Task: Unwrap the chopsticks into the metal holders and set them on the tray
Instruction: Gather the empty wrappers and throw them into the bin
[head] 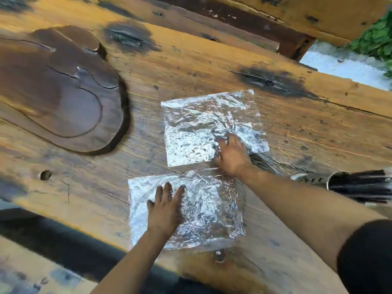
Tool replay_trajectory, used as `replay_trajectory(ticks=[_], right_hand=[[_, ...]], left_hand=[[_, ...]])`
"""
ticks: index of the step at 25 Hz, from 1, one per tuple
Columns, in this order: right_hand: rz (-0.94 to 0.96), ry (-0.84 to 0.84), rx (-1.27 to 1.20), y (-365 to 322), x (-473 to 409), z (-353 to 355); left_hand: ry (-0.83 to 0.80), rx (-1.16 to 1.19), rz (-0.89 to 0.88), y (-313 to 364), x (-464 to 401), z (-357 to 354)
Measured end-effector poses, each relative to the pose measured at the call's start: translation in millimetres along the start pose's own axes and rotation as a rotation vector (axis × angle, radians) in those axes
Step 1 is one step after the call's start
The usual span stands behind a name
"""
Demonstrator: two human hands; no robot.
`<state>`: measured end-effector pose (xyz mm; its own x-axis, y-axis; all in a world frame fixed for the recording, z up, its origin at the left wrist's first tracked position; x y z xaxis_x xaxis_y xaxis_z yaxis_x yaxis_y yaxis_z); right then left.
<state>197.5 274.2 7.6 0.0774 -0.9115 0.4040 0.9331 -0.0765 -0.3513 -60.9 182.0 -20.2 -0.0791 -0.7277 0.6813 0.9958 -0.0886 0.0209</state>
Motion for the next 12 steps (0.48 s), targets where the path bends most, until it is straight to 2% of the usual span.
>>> replay_trajectory(ticks=[6,9,12], right_hand=[[-0.116,-0.124,0.058,0.8,-96.6,3.6],[-0.130,-0.197,0.077,0.9,-107.5,-6.0],[-0.134,-0.159,0.073,-0.1,-104.3,-5.2]], left_hand=[[-0.003,-0.049,0.007,4.9,-11.2,0.3],[0.024,-0.063,0.021,8.3,-13.1,-0.9],[0.027,-0.064,0.028,7.8,-14.3,-1.1]])
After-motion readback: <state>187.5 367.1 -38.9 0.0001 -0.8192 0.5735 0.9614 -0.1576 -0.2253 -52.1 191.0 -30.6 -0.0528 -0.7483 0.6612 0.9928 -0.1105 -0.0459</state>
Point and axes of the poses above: each hand's wrist, its own x-axis away from the middle knuckle, its own z-axis out of the back of the hand, y = z × x, the point moved 5 cm from there along -x, towards the middle knuckle, and after that the axes turned 10 degrees about z, right-handed, at the moved point
